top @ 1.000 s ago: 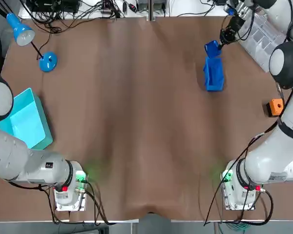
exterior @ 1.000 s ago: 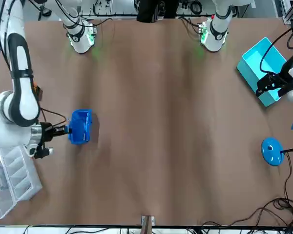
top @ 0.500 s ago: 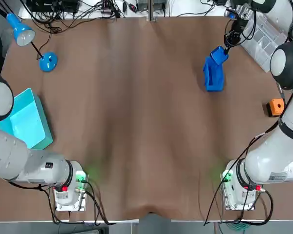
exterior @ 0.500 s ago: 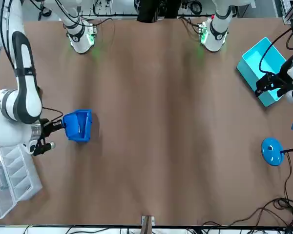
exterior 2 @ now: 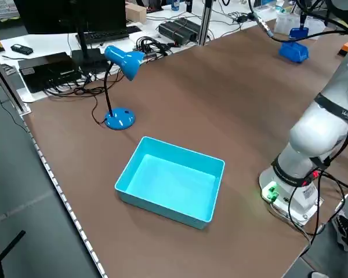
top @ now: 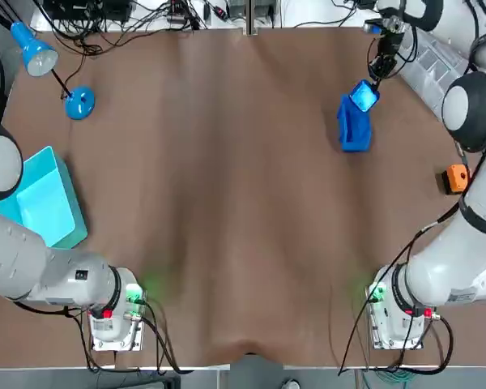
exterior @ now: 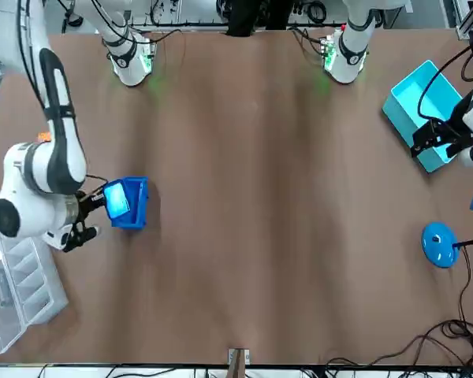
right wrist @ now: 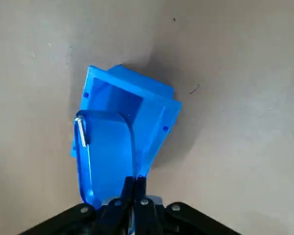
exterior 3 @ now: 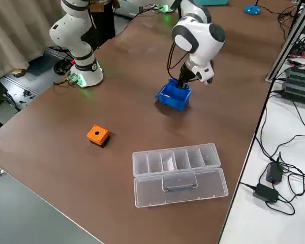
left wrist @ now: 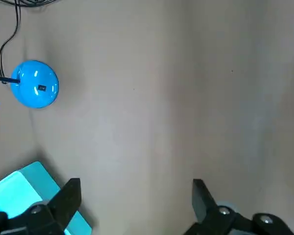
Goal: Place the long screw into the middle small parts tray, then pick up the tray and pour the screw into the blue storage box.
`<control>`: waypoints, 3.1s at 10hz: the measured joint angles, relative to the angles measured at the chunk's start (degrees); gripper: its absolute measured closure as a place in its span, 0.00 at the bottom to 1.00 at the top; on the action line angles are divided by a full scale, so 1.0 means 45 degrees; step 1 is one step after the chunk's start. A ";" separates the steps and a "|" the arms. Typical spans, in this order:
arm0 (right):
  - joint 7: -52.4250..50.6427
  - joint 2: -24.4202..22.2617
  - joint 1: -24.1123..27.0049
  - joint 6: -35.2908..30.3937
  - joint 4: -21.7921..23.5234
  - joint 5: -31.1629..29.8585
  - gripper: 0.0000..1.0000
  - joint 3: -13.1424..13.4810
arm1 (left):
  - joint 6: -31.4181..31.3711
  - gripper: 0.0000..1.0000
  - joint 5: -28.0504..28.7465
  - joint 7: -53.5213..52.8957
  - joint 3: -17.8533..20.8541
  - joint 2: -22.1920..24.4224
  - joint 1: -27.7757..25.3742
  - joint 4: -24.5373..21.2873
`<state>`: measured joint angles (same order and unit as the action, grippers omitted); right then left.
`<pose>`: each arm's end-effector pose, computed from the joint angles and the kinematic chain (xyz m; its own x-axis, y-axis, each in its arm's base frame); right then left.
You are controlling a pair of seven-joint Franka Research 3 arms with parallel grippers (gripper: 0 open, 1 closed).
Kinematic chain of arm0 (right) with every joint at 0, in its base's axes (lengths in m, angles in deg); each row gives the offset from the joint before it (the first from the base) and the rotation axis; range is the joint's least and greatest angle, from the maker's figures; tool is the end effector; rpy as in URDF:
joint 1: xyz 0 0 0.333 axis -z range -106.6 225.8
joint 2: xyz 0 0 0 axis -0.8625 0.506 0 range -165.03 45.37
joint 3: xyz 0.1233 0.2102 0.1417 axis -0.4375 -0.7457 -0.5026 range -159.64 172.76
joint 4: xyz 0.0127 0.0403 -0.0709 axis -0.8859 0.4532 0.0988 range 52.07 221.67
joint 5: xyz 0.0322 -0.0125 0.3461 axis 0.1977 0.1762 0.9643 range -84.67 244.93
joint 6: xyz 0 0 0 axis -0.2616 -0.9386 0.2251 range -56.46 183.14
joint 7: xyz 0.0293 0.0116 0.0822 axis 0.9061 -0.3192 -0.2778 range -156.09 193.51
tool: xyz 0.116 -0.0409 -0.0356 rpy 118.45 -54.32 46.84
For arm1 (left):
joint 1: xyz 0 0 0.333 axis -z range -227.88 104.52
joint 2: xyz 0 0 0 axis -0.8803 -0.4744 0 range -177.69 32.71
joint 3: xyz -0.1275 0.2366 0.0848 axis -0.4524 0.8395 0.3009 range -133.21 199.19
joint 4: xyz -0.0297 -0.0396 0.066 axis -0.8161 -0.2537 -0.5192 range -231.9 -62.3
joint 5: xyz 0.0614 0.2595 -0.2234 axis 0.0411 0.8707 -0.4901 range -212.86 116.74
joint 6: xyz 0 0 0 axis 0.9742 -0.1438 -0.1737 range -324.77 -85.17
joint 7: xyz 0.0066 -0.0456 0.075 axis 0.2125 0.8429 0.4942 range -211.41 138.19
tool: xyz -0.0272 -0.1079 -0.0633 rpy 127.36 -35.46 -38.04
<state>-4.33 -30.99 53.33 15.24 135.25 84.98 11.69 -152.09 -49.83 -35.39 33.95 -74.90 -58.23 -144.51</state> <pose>0.5780 0.0264 0.2994 0.8588 0.3936 -0.3280 0.3549 -0.9187 -0.1734 0.5232 -0.0268 0.5592 0.9997 -0.0209 0.0133 -0.0213 -0.9993 0.0305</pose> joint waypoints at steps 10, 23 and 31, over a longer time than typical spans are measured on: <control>0.0501 0.0000 -0.1302 0.0779 0.0503 -0.3413 0.96 -0.0005 | 0.0000 0.00 -0.0082 0.0000 0.0009 -0.0098 -0.0094 0.0000; 0.2518 0.0004 -0.3034 0.0891 0.1051 -0.6901 0.96 -0.0010 | 0.0000 0.00 -0.0124 0.0000 0.0032 -0.0143 -0.0136 0.0006; 0.5027 0.0090 -0.4635 -0.0136 0.1522 -0.9123 0.96 0.0074 | 0.0000 0.00 -0.0124 0.0000 0.0035 -0.0146 -0.0140 0.0008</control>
<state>18.29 -30.59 32.47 14.63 142.10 43.93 12.02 -152.09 -50.39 -35.39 34.11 -75.56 -58.86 -144.48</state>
